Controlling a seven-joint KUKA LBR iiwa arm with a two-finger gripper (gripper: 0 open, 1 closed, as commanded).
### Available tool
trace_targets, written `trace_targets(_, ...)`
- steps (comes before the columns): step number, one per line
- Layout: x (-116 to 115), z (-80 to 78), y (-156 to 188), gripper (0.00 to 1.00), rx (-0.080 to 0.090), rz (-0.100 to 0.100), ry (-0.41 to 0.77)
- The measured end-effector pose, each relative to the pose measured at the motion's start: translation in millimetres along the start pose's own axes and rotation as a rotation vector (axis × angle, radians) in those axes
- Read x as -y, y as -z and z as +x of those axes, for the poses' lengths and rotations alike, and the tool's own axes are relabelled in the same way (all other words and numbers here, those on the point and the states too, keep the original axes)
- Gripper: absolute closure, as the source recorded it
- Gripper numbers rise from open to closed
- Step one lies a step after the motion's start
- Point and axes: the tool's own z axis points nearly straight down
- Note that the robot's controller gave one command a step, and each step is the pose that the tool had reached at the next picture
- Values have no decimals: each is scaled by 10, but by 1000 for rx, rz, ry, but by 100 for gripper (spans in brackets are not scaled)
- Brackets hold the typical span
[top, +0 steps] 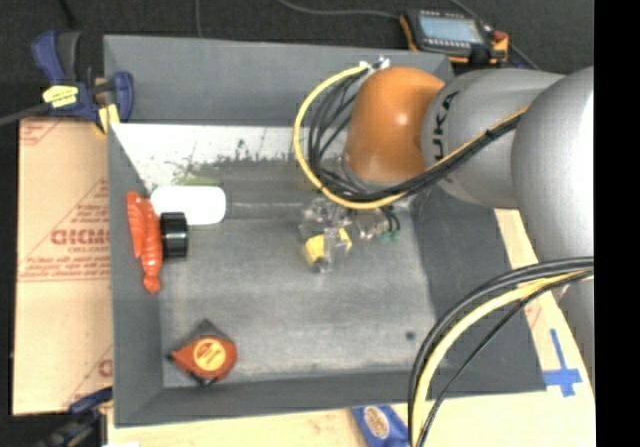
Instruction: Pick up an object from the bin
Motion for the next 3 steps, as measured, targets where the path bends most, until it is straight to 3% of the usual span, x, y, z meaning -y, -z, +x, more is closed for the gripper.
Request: trace_targets(3,1,0,0,100,0,0,-1)
